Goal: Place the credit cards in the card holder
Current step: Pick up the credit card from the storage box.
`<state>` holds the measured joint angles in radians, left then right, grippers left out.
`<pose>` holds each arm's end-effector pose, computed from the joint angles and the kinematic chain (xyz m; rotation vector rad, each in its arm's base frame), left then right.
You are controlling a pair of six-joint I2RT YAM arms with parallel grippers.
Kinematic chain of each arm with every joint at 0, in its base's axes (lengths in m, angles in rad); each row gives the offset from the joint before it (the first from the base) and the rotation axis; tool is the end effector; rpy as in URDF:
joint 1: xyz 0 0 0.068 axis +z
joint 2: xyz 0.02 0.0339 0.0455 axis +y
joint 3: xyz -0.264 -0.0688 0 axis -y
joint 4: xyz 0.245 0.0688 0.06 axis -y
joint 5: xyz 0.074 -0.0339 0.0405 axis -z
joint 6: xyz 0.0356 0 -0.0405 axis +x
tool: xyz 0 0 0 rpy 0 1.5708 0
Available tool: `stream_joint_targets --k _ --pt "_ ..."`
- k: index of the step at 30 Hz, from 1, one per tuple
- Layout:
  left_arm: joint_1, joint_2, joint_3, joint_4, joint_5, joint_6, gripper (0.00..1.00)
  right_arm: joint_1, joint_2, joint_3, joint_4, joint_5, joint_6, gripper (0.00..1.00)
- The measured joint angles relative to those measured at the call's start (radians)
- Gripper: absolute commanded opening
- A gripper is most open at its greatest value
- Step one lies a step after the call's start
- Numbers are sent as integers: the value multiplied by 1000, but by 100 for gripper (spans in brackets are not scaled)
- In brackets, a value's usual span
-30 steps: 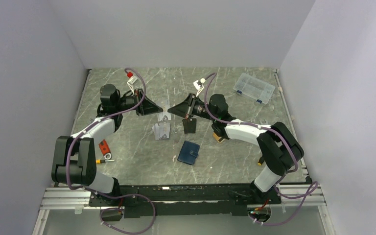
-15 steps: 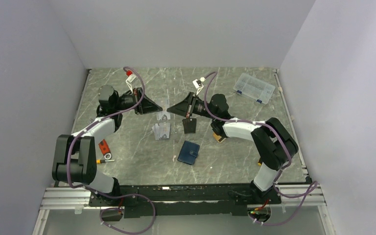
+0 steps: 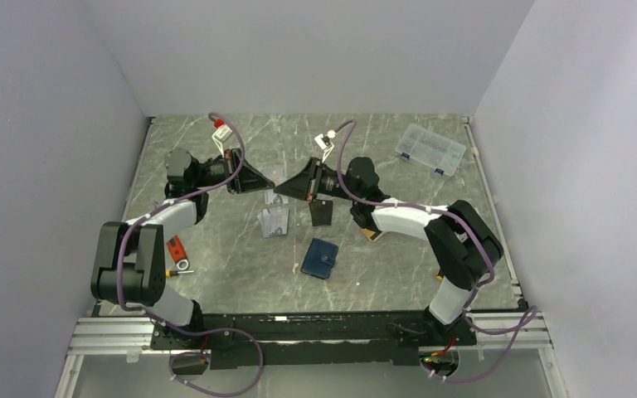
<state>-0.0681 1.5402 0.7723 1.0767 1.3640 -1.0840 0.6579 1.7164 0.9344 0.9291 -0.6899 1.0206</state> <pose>0.3042 -0.0557 0.2751 0.5825 1.6998 -1.7145 0.2827 0.2471 0.2595 -0.3720 1.7177 1.7889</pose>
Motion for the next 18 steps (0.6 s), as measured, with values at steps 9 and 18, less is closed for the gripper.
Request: stream_joint_targets --k 9,18 --pt "-29 -69 0 -106 1 80 0 50 0 4 -24 -23 -11 0" --pt "-47 -69 14 -150 2 95 0 37 -59 -31 -69 -11 -34 1"
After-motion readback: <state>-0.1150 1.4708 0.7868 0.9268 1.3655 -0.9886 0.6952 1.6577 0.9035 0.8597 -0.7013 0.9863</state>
